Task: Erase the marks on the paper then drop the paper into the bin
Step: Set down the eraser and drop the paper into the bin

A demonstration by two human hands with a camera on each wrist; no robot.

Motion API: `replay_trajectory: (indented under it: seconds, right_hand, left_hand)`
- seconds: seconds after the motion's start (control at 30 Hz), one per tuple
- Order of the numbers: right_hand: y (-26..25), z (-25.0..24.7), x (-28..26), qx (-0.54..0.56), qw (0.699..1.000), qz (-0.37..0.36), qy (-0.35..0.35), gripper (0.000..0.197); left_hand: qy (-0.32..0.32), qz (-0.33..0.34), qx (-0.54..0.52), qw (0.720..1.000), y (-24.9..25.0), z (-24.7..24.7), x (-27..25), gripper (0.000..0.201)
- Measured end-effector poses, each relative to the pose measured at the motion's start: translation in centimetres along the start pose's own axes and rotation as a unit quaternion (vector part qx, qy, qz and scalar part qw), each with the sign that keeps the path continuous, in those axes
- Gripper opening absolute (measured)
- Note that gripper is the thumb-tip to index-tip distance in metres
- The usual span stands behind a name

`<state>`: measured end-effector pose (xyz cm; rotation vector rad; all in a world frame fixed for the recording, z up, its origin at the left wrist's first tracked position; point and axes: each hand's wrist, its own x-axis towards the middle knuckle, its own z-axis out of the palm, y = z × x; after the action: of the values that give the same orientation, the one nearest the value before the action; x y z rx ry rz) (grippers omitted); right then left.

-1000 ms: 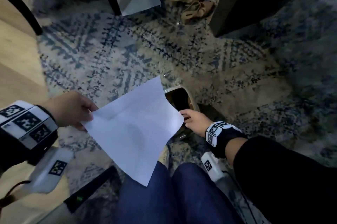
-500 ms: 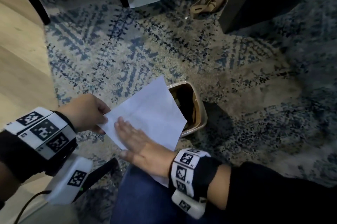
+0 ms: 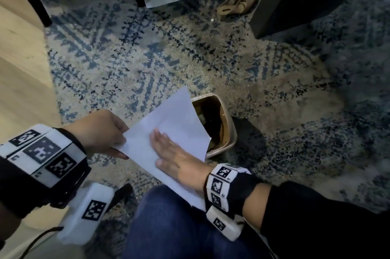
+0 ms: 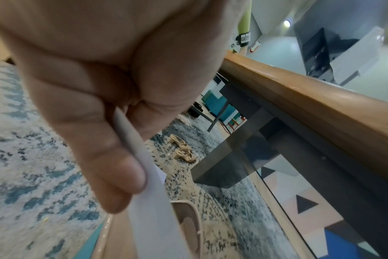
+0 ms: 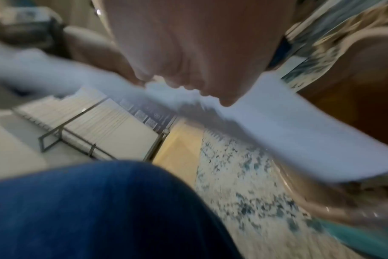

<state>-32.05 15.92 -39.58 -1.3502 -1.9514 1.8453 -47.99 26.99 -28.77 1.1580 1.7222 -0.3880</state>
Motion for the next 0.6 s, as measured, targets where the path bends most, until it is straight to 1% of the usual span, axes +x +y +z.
replay_trajectory:
  seconds: [0.03,0.07,0.1,0.13,0.17,0.2,0.23,0.27,0.33,0.37,0.4,0.43,0.47,0.5,0.53,0.57,0.6]
  right_hand:
    - [0.9,0.4,0.1,-0.013,1.000,0.007,-0.009,0.057]
    - [2.3,0.4,0.3,-0.025,0.998,0.049,-0.015,0.057]
    - [4.1,0.0,0.3,-0.045,0.992,0.117,-0.015,0.057]
    - [5.6,-0.7,0.2,-0.073,0.980,0.187,-0.012,0.059]
    - [6.7,-1.5,0.0,-0.095,0.967,0.238,-0.006,0.060]
    - [7.2,-2.2,-0.1,-0.104,0.961,0.256,0.001,0.062]
    - [7.0,-2.6,0.0,-0.108,0.964,0.242,0.010,0.062]
    - [6.0,-2.8,0.1,-0.108,0.973,0.203,0.018,0.062]
    - [2.9,-2.3,0.5,-0.077,0.992,0.092,0.032,0.062]
    - [1.6,-1.7,0.9,-0.055,0.997,0.040,0.032,0.061]
    - [1.1,-0.9,1.3,-0.035,0.999,0.008,0.029,0.061]
    - [1.6,-0.4,1.7,-0.019,0.999,0.004,0.030,0.060]
    - [2.9,-0.3,2.0,0.002,0.999,0.041,0.030,0.061]
    - [4.7,-0.7,2.3,0.019,0.993,0.114,0.026,0.062]
    - [6.5,-1.2,2.3,0.021,0.980,0.197,0.021,0.063]
    - [8.0,-2.0,2.1,0.017,0.964,0.264,0.024,0.063]
    - [8.9,-2.8,1.9,0.016,0.955,0.295,0.036,0.064]
  left_hand:
    - [-0.004,0.004,-0.011,1.000,0.0,-0.1,-0.1,0.020]
    - [-0.004,0.006,-0.020,1.000,0.0,-0.2,-0.2,0.020]
    - [-0.003,0.006,-0.024,1.000,0.0,-0.4,-0.2,0.020]
    - [-0.002,0.007,-0.024,1.000,-0.1,-0.5,-0.3,0.020]
    - [-0.003,0.008,-0.023,1.000,-0.1,-0.5,-0.4,0.021]
    - [-0.006,0.009,-0.022,1.000,-0.1,-0.5,-0.5,0.021]
    - [-0.010,0.009,-0.025,1.000,-0.1,-0.5,-0.5,0.020]
    - [-0.016,0.009,-0.030,0.999,0.0,-0.5,-0.6,0.020]
    - [-0.028,0.012,-0.042,0.999,0.2,-0.3,-0.6,0.018]
    - [-0.036,0.016,-0.048,0.998,0.3,-0.2,-0.6,0.018]
    - [-0.042,0.020,-0.055,0.997,0.4,-0.3,-0.7,0.019]
    - [-0.048,0.023,-0.061,0.997,0.4,-0.4,-0.7,0.019]
    - [-0.052,0.024,-0.065,0.996,0.3,-0.6,-0.8,0.020]
    - [-0.057,0.024,-0.067,0.996,0.2,-0.8,-0.8,0.021]
    - [-0.060,0.024,-0.071,0.995,0.1,-1.1,-0.9,0.022]
    - [-0.063,0.025,-0.072,0.995,0.0,-1.3,-1.0,0.023]
    - [-0.066,0.025,-0.070,0.995,-0.1,-1.4,-1.0,0.024]
